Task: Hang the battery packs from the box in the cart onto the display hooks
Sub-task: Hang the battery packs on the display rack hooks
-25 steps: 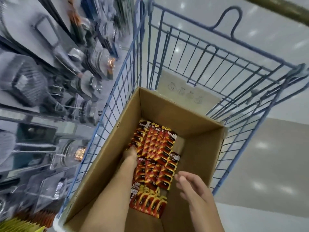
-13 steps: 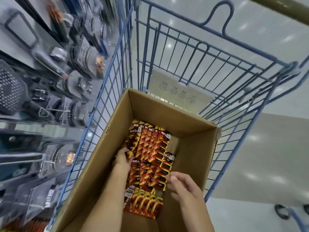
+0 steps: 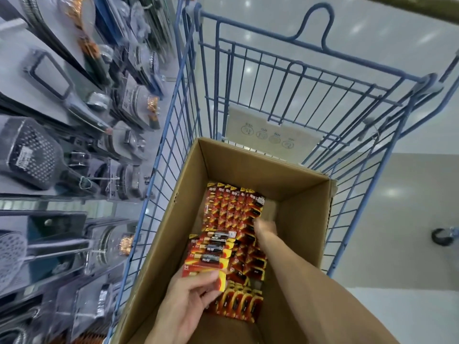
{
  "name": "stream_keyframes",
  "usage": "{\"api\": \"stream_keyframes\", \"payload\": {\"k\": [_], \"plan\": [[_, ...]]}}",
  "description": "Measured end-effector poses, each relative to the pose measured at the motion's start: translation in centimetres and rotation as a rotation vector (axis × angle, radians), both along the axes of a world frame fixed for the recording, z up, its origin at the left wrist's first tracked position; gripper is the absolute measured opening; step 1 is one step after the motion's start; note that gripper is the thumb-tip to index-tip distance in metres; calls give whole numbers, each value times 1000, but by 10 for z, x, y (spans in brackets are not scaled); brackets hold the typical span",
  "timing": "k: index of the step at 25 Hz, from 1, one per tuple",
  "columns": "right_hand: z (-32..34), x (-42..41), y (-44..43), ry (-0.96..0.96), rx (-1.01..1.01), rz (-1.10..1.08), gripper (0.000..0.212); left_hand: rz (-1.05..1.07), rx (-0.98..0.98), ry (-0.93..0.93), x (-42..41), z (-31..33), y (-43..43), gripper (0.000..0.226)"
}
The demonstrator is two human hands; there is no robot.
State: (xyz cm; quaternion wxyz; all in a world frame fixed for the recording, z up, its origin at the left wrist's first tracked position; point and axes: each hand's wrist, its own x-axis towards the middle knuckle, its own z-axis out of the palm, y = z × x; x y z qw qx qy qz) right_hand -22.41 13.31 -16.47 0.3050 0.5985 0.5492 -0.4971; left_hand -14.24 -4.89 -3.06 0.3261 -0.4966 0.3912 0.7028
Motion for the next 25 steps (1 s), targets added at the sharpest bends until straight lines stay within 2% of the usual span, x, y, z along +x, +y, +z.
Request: {"api": "stream_keyframes", "payload": {"k": [2,7,11,12,14,18,21,25], "plan": [[-20,-4,-2,6,27,17,31,-36,39,68,3,11,-11,67],[-52,-1,-6,-16,72,70,57,-89,148,241,-3,15,-27,98],[-75,9,-5,1,125,35,78,-56,200,308,-6,10,-26,99],[-78,11,-4,-6,169,51,78,-36,202,303,-6,10,-24,97],[-81,14,-4,21,232,90,61,-5,200,299,-5,9,-21,93],[-65,12,-10,87,166,63,38,-5,219,359,-11,22,-13,84],[-45,12,-14,124,58,74,33,18,191,418,-15,38,-12,76],[8,23,-17,316,-132,-12,49,-23,90,519,-15,59,-18,59]]}}
